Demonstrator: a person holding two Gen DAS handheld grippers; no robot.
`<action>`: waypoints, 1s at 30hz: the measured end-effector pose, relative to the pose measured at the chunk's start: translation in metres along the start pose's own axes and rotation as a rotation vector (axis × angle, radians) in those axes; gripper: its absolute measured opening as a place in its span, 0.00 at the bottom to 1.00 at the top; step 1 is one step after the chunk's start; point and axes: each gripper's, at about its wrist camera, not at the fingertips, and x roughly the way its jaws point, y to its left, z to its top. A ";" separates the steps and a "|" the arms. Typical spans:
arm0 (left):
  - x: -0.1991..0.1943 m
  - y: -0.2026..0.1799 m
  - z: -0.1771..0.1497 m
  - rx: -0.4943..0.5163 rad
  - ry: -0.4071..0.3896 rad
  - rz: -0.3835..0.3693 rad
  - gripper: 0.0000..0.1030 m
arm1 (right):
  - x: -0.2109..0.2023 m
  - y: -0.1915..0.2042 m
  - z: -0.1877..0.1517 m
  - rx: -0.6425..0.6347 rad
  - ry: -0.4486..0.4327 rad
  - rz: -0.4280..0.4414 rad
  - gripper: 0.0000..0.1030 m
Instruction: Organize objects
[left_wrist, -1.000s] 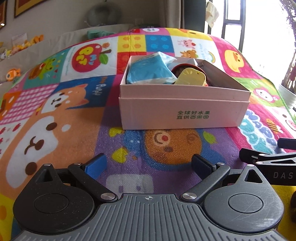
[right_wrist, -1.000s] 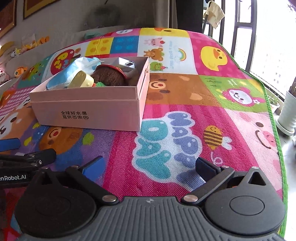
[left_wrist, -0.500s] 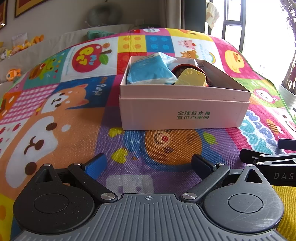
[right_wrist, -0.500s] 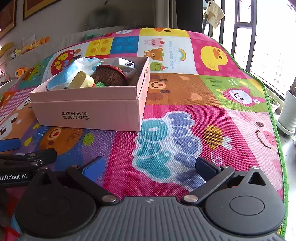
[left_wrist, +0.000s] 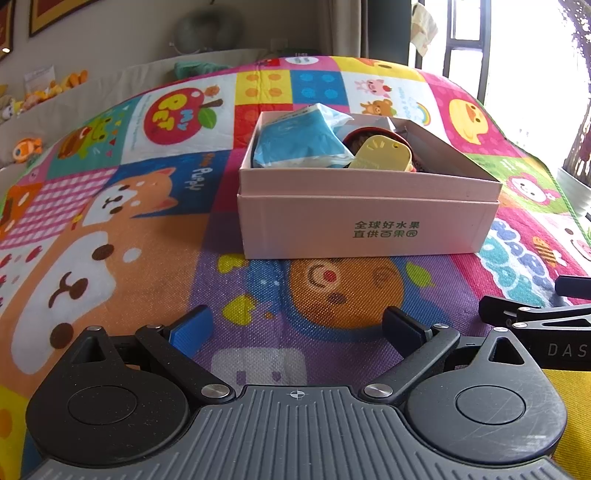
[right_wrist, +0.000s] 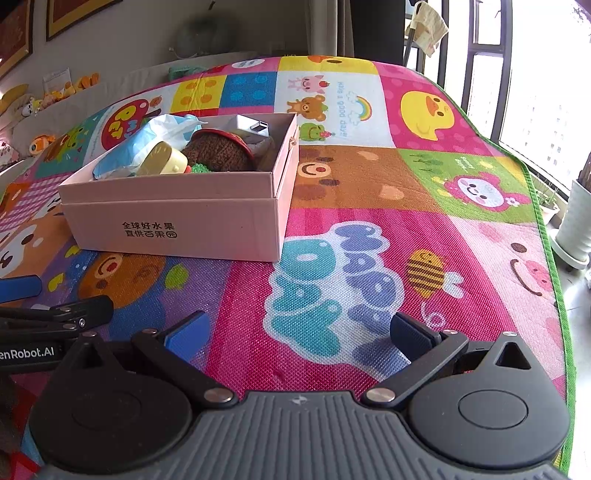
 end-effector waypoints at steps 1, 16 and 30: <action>0.000 0.000 0.000 -0.001 0.000 -0.001 0.98 | 0.000 0.000 0.000 -0.001 0.000 -0.001 1.00; -0.002 0.001 0.000 -0.005 -0.001 -0.001 0.98 | 0.000 0.000 -0.001 0.003 -0.001 0.002 1.00; -0.001 0.001 0.000 -0.005 -0.001 0.000 0.98 | -0.001 0.000 0.000 0.003 -0.001 0.003 1.00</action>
